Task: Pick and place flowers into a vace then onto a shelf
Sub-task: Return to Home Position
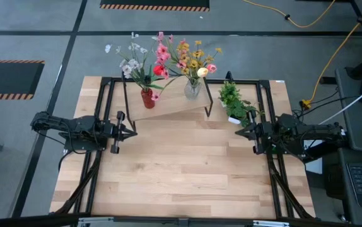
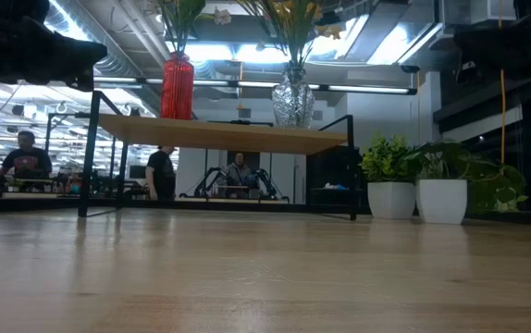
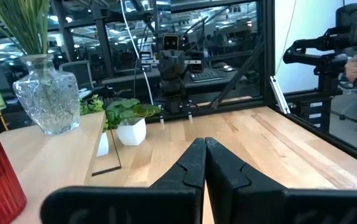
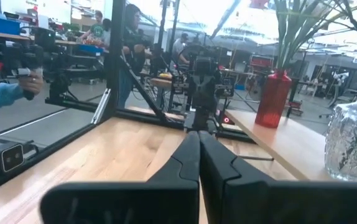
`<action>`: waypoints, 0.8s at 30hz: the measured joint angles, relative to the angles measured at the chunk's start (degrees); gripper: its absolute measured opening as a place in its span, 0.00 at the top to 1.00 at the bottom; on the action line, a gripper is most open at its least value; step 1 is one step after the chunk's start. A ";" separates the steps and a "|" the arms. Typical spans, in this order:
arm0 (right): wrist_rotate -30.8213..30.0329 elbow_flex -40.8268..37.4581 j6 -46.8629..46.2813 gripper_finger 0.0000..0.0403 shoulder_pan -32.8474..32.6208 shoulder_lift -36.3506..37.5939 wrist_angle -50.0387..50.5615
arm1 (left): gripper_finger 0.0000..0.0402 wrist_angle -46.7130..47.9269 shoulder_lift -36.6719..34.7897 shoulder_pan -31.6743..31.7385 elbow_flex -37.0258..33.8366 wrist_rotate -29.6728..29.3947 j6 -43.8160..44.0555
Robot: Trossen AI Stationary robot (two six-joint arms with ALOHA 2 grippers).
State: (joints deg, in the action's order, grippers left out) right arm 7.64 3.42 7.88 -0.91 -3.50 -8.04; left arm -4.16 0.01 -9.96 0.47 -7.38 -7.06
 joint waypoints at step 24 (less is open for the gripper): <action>0.00 -3.04 -0.31 1.00 0.00 0.76 -0.32 | 0.97 2.27 0.26 0.00 0.00 -0.47 3.38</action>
State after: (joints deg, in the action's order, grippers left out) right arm 7.64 0.38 7.57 -0.91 -2.74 -8.35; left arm -1.89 0.27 -9.96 0.47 -7.85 -3.68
